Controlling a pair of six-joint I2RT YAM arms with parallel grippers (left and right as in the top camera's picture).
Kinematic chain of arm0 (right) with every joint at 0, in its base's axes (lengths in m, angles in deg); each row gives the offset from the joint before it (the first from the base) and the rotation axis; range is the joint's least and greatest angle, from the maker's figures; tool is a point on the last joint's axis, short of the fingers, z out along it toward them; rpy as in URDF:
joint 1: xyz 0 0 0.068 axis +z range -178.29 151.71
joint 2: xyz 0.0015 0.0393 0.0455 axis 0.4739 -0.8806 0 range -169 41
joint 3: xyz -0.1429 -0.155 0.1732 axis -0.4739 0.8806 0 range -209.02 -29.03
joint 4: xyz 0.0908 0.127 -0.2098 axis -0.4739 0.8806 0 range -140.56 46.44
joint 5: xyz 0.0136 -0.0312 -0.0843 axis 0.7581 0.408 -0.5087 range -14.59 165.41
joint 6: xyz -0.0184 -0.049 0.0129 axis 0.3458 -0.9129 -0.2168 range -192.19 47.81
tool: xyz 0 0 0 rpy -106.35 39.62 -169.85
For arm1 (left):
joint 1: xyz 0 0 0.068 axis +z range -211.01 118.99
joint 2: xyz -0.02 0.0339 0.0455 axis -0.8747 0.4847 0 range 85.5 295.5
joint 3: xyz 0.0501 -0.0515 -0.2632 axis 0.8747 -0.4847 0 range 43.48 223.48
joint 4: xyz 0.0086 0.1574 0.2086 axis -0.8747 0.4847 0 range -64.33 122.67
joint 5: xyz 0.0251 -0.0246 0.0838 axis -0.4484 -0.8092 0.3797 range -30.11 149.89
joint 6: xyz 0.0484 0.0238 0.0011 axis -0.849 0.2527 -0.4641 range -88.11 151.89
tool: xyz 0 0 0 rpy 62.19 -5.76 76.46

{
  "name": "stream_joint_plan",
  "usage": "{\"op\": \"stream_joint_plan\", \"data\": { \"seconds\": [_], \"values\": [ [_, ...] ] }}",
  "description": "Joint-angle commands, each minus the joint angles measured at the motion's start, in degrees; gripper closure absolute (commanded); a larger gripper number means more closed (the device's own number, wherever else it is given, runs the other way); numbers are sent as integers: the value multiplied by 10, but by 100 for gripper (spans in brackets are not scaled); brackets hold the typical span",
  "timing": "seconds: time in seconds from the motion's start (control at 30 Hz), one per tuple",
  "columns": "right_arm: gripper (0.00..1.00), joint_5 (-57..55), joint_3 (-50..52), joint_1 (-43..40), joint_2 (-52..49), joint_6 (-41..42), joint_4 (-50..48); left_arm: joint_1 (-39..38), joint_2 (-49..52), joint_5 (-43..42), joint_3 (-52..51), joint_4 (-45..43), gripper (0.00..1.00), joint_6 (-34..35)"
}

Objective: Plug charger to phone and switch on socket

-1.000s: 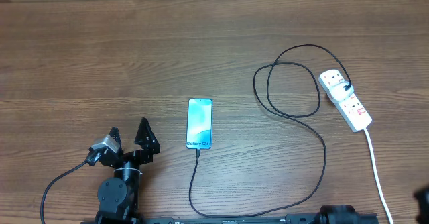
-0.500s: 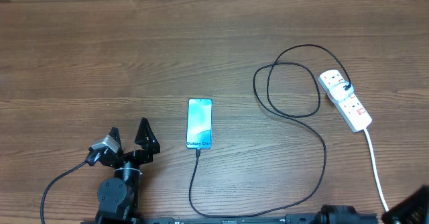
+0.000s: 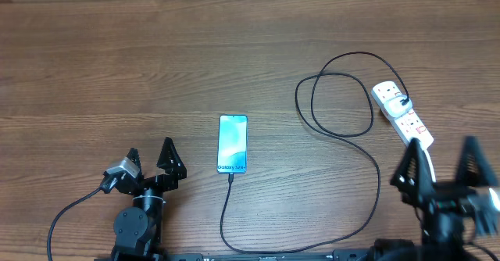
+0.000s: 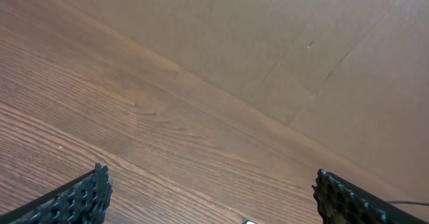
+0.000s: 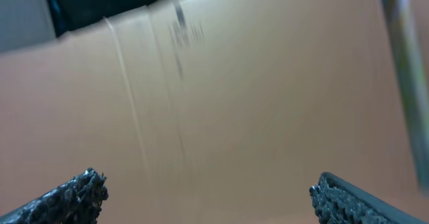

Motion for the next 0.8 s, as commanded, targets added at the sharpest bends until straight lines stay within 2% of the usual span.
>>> {"op": "stream_joint_plan", "data": {
  "seconds": [0.0, 0.23, 0.53, 0.77],
  "values": [
    [0, -12, 66, -2, -1, 70, -5, 3, -5, -3, -3, -1, 0, 3],
    [0, -13, 179, -2, -1, 70, -42, 3, -5, -3, -3, -1, 0, 3],
    [0, -13, 259, -2, -1, 70, -51, 3, -5, -3, -3, -1, 1, 3],
    [0, -14, 260, -2, -4, 72, -35, 3, -5, -3, -3, -1, 0, 3]
  ]
}}
